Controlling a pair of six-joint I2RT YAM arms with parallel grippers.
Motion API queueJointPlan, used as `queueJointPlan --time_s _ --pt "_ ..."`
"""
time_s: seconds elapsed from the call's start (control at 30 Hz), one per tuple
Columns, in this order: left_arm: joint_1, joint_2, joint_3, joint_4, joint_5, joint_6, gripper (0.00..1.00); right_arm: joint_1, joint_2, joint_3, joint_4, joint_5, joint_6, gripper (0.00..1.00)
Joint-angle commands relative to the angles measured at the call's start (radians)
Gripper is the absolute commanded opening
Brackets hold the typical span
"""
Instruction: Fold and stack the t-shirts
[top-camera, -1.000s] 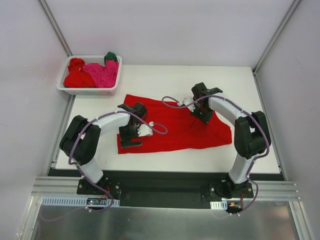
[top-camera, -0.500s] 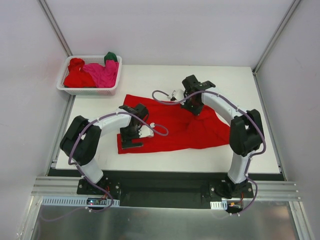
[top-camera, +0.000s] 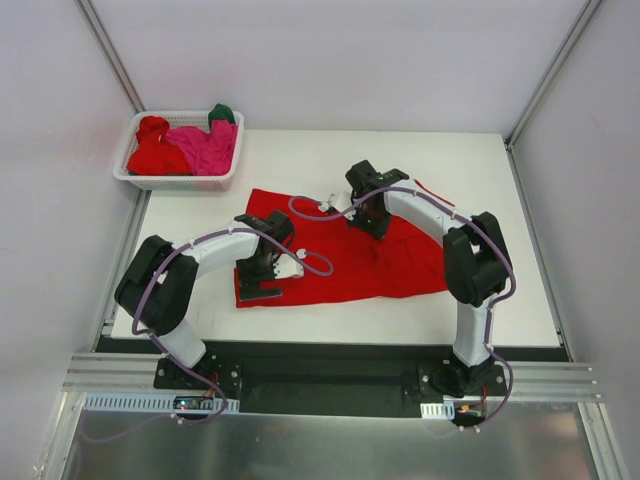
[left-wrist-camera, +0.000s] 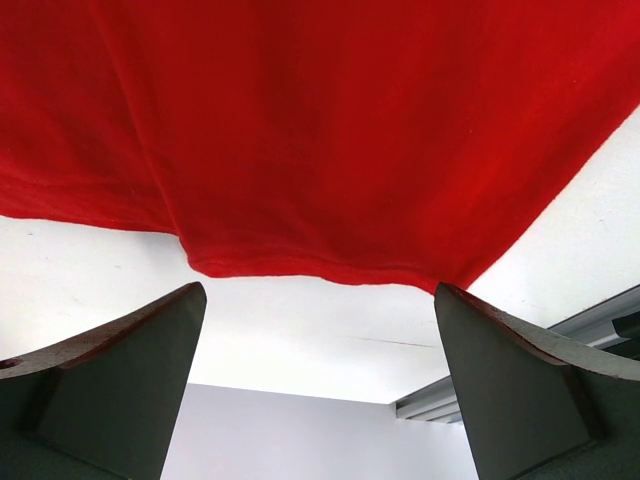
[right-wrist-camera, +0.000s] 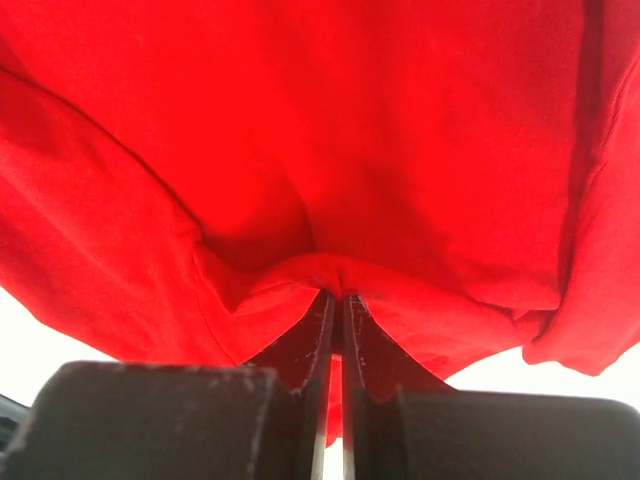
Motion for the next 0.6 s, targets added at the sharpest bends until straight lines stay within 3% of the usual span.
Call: queueJointPlan --time_s 0.0,0.03,0.17,0.23,0.27,0.3,0.37,0.57 --pt "-0.007 -0.033 0.003 -0.028 -0.017 -0.005 0.99 0.009 0.007 0.032 0.016 0.013 -0.003 0.03" --pt "-0.007 -0.031 0.005 -0.027 -0.015 -0.007 0.99 0.009 0.007 0.034 0.019 0.019 -0.003 0.05" --pt "-0.009 -0.031 0.003 -0.027 -0.008 -0.007 0.99 0.009 -0.017 0.023 0.033 0.041 -0.001 0.30" --pt "-0.012 -0.033 0.002 -0.027 -0.006 -0.008 0.99 0.011 -0.036 0.008 0.038 0.061 0.002 0.52" --pt "-0.013 -0.034 0.002 -0.027 -0.006 -0.007 0.99 0.009 -0.045 -0.001 0.038 0.069 0.002 0.82" --pt "-0.013 -0.037 0.002 -0.027 -0.006 -0.007 0.99 0.008 -0.056 -0.011 0.044 0.094 0.002 0.90" --pt "-0.015 -0.042 0.000 -0.030 -0.005 -0.007 0.99 0.000 -0.105 -0.047 0.050 0.104 -0.004 0.96" --pt "-0.021 -0.053 -0.006 -0.030 -0.005 -0.004 0.99 -0.041 -0.171 -0.132 0.067 0.141 -0.015 0.97"
